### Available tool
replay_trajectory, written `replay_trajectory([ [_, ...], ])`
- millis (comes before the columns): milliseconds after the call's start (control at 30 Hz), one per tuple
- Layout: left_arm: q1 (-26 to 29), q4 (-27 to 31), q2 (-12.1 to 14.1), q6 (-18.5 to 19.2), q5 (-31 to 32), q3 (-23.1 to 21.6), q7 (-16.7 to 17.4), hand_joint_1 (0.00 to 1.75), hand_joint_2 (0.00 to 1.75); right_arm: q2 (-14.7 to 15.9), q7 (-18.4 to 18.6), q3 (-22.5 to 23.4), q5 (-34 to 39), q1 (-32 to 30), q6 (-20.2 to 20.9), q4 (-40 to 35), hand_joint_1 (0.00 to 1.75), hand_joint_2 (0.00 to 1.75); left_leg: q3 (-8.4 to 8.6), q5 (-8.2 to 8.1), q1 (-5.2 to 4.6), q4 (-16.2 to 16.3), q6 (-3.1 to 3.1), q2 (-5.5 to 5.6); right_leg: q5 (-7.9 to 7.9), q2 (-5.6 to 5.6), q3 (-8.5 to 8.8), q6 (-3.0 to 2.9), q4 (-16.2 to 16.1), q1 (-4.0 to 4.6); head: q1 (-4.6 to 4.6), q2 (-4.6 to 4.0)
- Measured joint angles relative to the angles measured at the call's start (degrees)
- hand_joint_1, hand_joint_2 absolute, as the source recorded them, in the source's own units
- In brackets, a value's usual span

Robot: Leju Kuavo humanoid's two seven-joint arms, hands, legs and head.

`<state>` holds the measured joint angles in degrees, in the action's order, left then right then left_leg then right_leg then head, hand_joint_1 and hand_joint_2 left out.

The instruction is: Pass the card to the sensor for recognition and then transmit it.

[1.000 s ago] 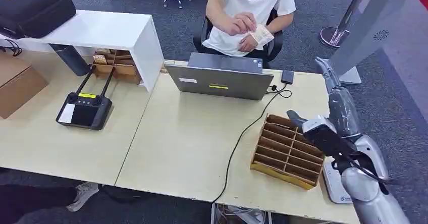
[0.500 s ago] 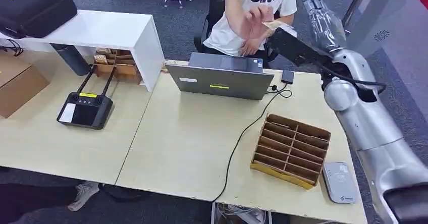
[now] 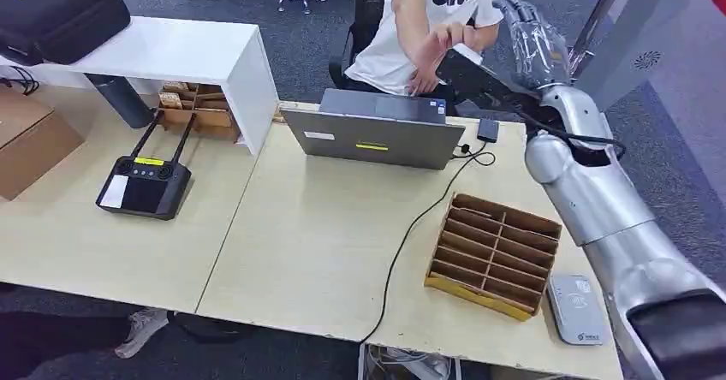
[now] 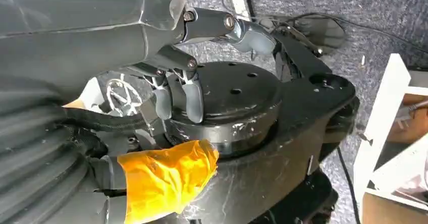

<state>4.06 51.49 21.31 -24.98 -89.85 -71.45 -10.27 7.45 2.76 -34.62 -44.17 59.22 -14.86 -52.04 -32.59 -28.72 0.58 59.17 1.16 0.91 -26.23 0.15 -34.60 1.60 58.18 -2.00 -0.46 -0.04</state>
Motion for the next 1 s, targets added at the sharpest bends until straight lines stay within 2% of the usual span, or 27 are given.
replay_trajectory([
  [333, -0.2, 0.1, -0.1, 0.2, 0.1, -0.6, -0.6, 0.0, 1.75, -0.2, -5.6, 3.7, 4.0, -5.9, -5.6, -4.7, 1.75, 1.75, -0.02, -0.01, 0.0, 0.0, 0.0, 0.01, 0.0, -0.01, -0.01, 0.0, 0.0, 0.0, 0.02, 0.0],
  [500, -0.2, 0.1, -0.1, -0.2, 0.0, -0.8, -0.8, 0.0, 1.75, -0.2, -7.7, 6.0, 6.3, -9.6, -6.0, -9.5, 1.75, 1.75, 0.0, -0.02, 0.0, 0.0, 0.01, 0.0, -0.01, 0.01, -0.01, 0.0, 0.0, 0.0, 0.0, 0.0],
  [700, 0.2, 1.4, -0.1, -2.9, -0.1, -0.9, -1.6, 0.0, 1.75, -0.2, -11.5, 9.9, 13.8, -16.3, -5.9, -16.6, 1.75, 1.75, -0.01, -0.02, 0.0, 0.0, 0.01, 0.0, -0.02, 0.0, -0.01, 0.0, 0.0, 0.01, 0.0, 0.0],
  [1000, 2.0, 5.9, 0.9, -7.4, -0.1, -0.5, -2.5, 0.0, 1.75, 1.7, -13.7, 15.7, 16.8, -26.5, -7.2, -25.4, 1.75, 1.75, 0.0, -0.08, 0.0, 0.0, -0.01, -0.01, -0.04, 0.01, -0.01, 0.02, -0.1, 0.01, 0.0, 0.0],
])
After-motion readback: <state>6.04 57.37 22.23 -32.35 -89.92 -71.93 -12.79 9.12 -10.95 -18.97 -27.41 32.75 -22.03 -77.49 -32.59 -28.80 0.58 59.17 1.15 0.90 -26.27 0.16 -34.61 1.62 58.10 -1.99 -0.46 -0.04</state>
